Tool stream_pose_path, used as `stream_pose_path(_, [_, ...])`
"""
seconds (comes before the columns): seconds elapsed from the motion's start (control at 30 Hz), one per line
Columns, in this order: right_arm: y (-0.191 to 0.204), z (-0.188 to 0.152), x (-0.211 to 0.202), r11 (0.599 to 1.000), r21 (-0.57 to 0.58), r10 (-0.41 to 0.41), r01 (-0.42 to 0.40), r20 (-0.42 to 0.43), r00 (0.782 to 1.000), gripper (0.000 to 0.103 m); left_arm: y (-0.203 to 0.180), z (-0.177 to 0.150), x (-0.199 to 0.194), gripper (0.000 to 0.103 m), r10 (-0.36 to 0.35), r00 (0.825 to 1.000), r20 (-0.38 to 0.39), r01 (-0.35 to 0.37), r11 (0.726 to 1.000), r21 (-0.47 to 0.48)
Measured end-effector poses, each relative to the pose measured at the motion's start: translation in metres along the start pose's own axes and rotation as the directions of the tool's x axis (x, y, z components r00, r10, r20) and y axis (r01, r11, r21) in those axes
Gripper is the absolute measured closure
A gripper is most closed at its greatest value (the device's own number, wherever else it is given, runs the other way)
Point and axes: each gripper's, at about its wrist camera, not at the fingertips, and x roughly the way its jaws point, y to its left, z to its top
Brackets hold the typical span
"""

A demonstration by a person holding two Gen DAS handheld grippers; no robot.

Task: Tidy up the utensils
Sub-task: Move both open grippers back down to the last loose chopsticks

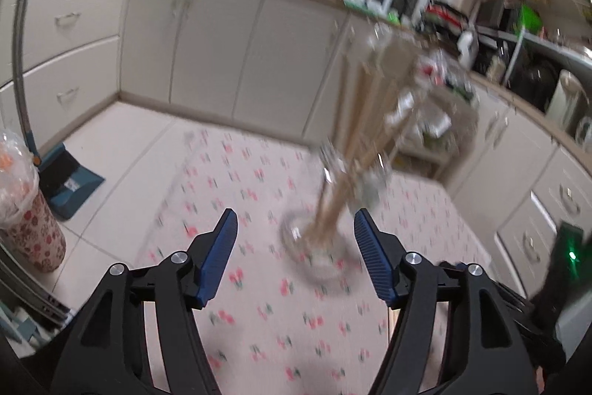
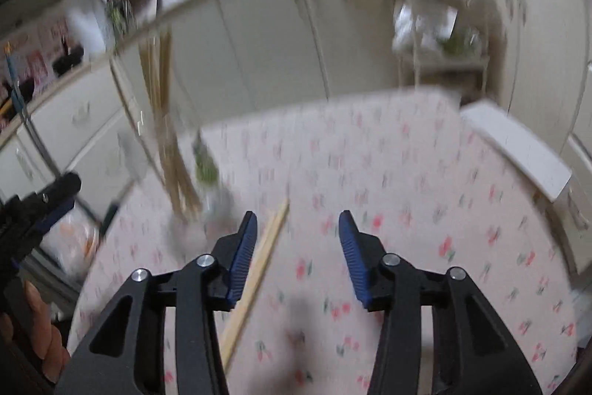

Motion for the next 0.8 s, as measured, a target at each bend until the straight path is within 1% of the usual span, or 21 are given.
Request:
stream_pose_path(0.1, [0.014,-0.004,0.009,0.999,-0.038,-0.004,0.002,-0.044,0.999,0.059,-0.006,-0.014,0.002,0.039,-0.004,0.998,-0.058,0.004,1.000,0.000])
stream_pose_path(0.17, [0.022,-0.004,0.017,0.999,-0.050,-0.002,-0.002,-0.066,0.998,0.059,-0.007,-0.020,0.000,0.038,-0.008,0.997,-0.075,0.008,1.000,-0.001])
stream_pose_path(0.2, [0.025,-0.006,0.019,0.998,-0.062,-0.016,0.011,-0.071,0.997,0.059,-0.007,-0.022,-0.002,0.037,-0.006,0.997,-0.079,0.006,1.000,0.003])
stream_pose_path(0.3, [0.031,-0.011,0.031,0.992,-0.114,-0.067,0.052,-0.124,0.990,0.060,-0.008,-0.024,-0.006,0.036,-0.005,0.996,-0.091,0.006,1.000,0.011])
stream_pose_path(0.4, [0.034,-0.019,0.031,0.980,-0.176,-0.114,0.090,-0.132,0.985,0.060,-0.010,-0.024,-0.010,0.035,-0.003,0.995,-0.096,0.005,1.000,0.022])
stream_pose_path(0.63, [0.028,-0.021,0.025,0.976,-0.196,-0.125,0.095,-0.144,0.982,0.060,-0.017,-0.024,-0.012,0.034,-0.009,0.994,-0.106,0.013,0.999,0.032])
stream_pose_path(0.67, [0.026,-0.021,0.024,0.976,-0.194,-0.123,0.094,-0.146,0.982,0.062,-0.019,-0.024,-0.012,0.034,-0.008,0.994,-0.109,0.012,0.999,0.036])
stream_pose_path(0.73, [0.021,-0.021,0.022,0.977,-0.190,-0.124,0.095,-0.150,0.981,0.070,-0.022,-0.025,-0.012,0.033,-0.007,0.993,-0.114,0.012,0.999,0.046])
stream_pose_path(0.8, [0.013,-0.020,0.019,0.981,-0.177,-0.113,0.084,-0.158,0.981,0.081,-0.025,-0.026,-0.011,0.033,-0.005,0.993,-0.121,0.012,0.998,0.055])
